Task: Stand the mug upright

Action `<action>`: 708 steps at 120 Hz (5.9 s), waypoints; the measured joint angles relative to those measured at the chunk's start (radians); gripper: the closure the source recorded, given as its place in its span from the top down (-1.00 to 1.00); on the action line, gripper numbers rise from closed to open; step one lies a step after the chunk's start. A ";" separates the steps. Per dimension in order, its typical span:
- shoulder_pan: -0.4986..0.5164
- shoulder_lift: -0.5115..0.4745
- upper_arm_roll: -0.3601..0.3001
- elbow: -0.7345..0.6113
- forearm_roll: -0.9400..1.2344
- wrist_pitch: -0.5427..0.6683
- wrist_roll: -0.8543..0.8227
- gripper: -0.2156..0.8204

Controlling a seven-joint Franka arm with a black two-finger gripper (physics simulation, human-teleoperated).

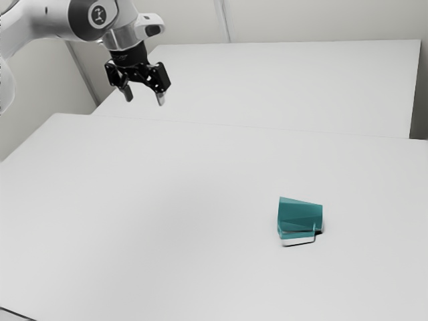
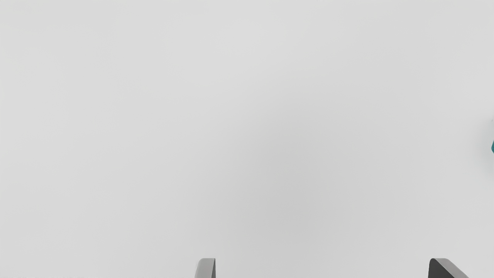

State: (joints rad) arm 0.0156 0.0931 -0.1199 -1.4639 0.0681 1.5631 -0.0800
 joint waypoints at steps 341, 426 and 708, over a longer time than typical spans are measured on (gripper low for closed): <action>-0.117 0.323 -0.227 -0.539 -1.497 0.901 0.811 -0.35; -0.068 0.177 -0.236 -0.544 -1.147 0.888 0.827 -0.91; 0.183 -0.179 -0.239 -0.661 0.084 0.611 -0.075 0.51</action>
State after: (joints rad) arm 0.1985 -0.0856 -0.3586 -2.1252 0.1518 2.1745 -0.1548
